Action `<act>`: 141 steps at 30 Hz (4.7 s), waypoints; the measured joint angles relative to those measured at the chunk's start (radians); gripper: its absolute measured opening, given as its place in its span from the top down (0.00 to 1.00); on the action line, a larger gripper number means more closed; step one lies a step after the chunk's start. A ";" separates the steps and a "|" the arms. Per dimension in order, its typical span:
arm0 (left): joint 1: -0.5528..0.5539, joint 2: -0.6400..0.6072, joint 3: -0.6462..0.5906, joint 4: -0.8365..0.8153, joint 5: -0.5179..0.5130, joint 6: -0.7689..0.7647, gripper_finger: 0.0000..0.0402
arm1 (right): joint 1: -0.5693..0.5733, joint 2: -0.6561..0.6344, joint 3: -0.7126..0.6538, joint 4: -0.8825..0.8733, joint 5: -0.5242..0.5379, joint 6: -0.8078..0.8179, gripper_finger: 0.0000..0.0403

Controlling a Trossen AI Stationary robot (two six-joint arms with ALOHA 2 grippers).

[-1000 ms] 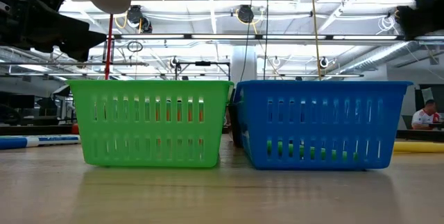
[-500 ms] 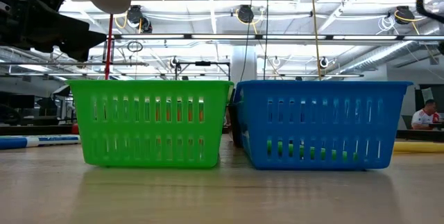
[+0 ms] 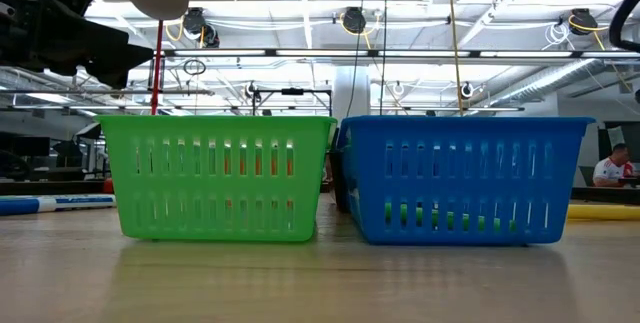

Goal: Pick & Place Markers
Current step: Put the bottom yellow pen into the blue basket, then put the yellow pen into the blue basket

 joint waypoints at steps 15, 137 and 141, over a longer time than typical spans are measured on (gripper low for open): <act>0.000 0.000 0.000 0.000 0.000 0.000 0.47 | 0.016 0.002 -0.002 0.007 0.042 -0.290 0.97; 0.000 0.000 -0.001 0.000 0.000 0.000 0.47 | -0.216 -0.003 0.097 1.018 0.437 -1.740 0.82; 0.000 0.000 -0.001 0.000 0.000 0.000 0.47 | -0.131 -0.086 0.098 0.854 0.738 -1.786 0.74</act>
